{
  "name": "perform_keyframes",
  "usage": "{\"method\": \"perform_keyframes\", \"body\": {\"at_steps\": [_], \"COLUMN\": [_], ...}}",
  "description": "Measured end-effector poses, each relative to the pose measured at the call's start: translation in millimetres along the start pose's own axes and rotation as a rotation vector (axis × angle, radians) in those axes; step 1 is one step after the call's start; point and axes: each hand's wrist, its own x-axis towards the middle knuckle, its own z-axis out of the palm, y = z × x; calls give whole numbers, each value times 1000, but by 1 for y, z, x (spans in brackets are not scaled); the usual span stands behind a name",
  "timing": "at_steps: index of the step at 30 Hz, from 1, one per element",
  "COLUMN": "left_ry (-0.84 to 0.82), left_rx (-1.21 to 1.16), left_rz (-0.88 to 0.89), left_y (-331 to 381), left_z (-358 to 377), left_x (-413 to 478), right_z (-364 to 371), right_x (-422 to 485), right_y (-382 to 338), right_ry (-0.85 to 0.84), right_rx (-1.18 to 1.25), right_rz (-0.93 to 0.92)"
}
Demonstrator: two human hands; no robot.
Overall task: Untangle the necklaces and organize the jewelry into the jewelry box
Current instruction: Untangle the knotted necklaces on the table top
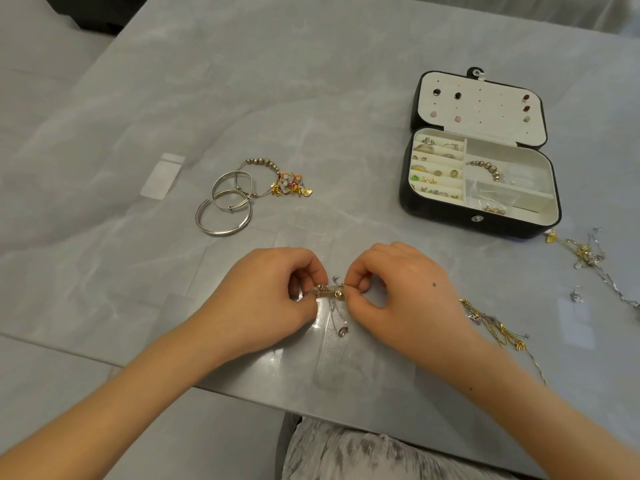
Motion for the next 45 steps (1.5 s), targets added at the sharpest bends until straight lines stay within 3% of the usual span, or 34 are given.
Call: {"method": "perform_keyframes", "body": {"at_steps": [7, 18, 24, 37, 45], "left_ry": [4, -30, 23, 54, 113], "left_rx": [96, -7, 40, -352, -344], "left_rz": [-36, -85, -67, -179, -214], "left_y": [0, 4, 5, 3, 3], "left_z": [-2, -2, 2, -7, -6], "left_x": [2, 9, 11, 17, 18], "right_z": [-6, -14, -15, -15, -14], "right_x": [9, 16, 19, 23, 19], "right_y": [0, -7, -6, -3, -3], "right_ry": [-76, -155, -173, -195, -173], "right_rx": [20, 321, 312, 206, 113], "right_rz": [13, 166, 155, 121, 105]}}
